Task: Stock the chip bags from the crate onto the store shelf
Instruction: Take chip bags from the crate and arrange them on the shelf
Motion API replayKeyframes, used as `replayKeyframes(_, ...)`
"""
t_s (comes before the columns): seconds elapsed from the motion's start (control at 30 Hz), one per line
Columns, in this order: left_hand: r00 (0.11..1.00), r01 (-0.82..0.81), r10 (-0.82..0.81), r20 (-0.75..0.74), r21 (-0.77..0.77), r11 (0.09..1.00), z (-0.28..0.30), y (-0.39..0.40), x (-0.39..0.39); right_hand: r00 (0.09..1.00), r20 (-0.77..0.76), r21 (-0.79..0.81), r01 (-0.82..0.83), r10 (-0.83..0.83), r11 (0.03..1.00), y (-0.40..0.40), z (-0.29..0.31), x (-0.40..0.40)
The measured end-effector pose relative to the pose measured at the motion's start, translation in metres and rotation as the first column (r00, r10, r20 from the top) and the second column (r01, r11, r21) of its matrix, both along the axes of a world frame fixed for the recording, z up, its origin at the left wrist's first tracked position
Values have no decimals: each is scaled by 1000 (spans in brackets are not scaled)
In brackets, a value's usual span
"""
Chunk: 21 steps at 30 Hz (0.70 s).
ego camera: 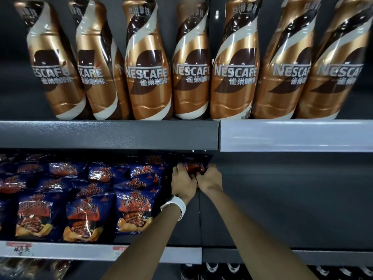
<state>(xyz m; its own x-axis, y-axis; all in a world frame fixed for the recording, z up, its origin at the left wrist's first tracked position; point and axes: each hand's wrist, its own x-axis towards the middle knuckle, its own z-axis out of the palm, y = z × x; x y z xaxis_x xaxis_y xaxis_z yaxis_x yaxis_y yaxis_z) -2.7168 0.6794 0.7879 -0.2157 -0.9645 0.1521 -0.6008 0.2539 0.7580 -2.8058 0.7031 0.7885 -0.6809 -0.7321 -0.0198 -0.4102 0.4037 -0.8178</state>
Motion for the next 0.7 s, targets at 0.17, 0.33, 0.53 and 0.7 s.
replayKeyframes(0.17, 999, 33, -33, 3, 1, 999, 8, 7, 9, 1000, -23, 26, 15, -14, 1000, 11, 12, 11)
replayKeyframes(0.33, 997, 81, -81, -19, -18, 997, 13, 23, 22, 1000, -20, 20, 13, -12, 1000, 29, 19, 23)
replayKeyframes(0.53, 984, 172, -174, -25, -73, 982, 18, 46, 46, 1000, -5, 0, -20, 20, 1000, 62, 25, 45)
replayKeyframes(0.7, 955, 280, -286, -84, -76, 957, 17, 77, 72, 1000, -16, -46, 1, -1, 999, 104, 27, 72)
